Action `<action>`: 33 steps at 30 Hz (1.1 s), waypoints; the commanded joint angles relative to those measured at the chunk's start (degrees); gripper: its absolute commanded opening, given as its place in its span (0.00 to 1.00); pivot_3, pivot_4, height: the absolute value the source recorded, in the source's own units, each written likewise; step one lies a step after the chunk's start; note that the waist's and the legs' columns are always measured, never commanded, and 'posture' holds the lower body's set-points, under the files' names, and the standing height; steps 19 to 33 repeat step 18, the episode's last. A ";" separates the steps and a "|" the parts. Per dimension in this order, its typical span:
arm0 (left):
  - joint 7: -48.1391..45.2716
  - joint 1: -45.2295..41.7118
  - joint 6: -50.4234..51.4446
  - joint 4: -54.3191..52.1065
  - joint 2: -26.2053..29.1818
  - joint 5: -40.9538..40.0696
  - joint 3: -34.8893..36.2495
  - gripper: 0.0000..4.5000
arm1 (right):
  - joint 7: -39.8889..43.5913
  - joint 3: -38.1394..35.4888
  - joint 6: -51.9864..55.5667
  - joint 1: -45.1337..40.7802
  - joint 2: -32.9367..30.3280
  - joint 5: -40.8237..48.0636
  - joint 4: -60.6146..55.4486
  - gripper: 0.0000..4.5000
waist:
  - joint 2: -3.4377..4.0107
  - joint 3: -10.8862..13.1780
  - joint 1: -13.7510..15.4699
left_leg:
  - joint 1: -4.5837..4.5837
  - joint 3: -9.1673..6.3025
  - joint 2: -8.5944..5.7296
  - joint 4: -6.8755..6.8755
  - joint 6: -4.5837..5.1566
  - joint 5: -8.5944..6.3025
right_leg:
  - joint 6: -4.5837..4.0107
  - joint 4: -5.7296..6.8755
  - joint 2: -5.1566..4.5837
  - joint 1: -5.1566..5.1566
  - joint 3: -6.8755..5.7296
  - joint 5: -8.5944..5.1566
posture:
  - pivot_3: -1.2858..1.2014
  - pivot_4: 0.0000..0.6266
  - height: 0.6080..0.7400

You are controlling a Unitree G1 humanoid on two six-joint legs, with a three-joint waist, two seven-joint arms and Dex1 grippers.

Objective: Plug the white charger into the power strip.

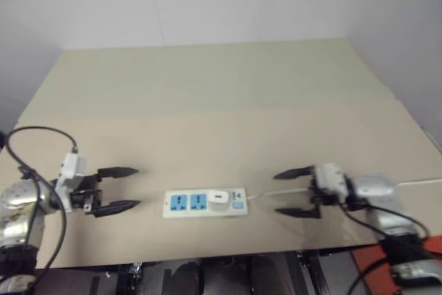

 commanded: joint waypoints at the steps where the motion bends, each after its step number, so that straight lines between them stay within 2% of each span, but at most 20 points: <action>1: -1.05 1.54 1.03 -2.06 1.64 -2.38 3.10 1.00 | 3.25 -3.11 2.89 2.35 -3.50 4.53 -5.83 1.00 | 0.00 0.01 0.00 | 0.02 0.04 0.01 0.00 0.00 0.00 | 0.00 0.01 0.00 0.01 0.01 0.00 | 0.52 0.24 1.00; 6: -0.30 2.82 1.89 -4.05 1.05 -2.66 3.45 1.00 | 3.47 -5.57 5.01 5.46 -6.57 7.10 -10.72 1.00 | -0.05 0.09 0.37 | 0.00 0.08 0.01 0.02 0.02 -0.01 | 0.00 0.00 -0.05 0.03 0.02 0.00 | 0.52 0.24 1.00; 17: 2.06 6.17 3.48 -8.84 1.14 -3.77 5.49 1.00 | 2.99 -7.74 8.33 9.71 -8.47 8.35 -13.90 1.00 | -0.13 0.14 0.71 | 0.00 0.10 0.03 0.04 0.02 -0.01 | -0.01 0.01 -0.06 0.04 0.03 0.00 | 0.52 0.24 1.00; 33: 2.02 6.62 3.52 -9.07 1.19 -3.85 5.80 1.00 | 3.05 -7.72 9.17 9.91 -8.73 8.65 -14.06 1.00 | -0.13 0.14 0.71 | 0.01 0.10 0.04 0.04 0.02 -0.01 | -0.01 0.01 -0.06 0.05 0.03 0.00 | 0.52 0.24 1.00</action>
